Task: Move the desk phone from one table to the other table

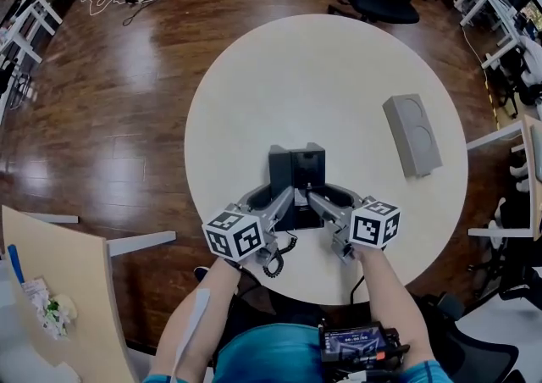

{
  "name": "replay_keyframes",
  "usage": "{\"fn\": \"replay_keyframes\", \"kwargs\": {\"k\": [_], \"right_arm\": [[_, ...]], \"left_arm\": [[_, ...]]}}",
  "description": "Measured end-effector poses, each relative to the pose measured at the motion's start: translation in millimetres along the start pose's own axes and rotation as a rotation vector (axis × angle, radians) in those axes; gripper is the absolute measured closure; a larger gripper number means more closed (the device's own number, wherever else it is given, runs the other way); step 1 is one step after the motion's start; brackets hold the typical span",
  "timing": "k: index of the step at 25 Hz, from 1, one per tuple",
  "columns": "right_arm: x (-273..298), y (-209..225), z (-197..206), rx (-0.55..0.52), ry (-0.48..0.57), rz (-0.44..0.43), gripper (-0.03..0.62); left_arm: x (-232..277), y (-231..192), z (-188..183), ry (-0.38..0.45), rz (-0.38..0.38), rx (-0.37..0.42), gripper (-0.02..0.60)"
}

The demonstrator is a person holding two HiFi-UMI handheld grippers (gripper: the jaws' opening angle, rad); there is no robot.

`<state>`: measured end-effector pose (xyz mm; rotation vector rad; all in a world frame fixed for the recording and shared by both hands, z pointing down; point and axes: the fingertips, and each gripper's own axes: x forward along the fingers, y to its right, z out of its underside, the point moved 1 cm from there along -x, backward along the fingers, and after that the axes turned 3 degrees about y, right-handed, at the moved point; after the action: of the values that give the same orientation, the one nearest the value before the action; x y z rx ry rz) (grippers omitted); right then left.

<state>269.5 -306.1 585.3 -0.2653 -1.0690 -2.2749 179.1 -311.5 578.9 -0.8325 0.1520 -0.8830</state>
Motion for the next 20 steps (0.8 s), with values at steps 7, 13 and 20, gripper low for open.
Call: {"fn": "replay_keyframes", "kwargs": {"k": [7,13,20], "right_arm": [[34,-54,-20,-0.073,-0.005,-0.089,0.41],[80,-127,-32,-0.15,-0.03,-0.199,0.411],[150,-230,-21,-0.22,-0.082,-0.339,0.411]], "left_arm": [[-51,-12,-44,0.124,-0.057,0.005,0.402],[-123,-30,-91,0.249,-0.136,0.011,0.402],[-234,-65,-138,0.381,-0.253,0.034,0.402]]}}
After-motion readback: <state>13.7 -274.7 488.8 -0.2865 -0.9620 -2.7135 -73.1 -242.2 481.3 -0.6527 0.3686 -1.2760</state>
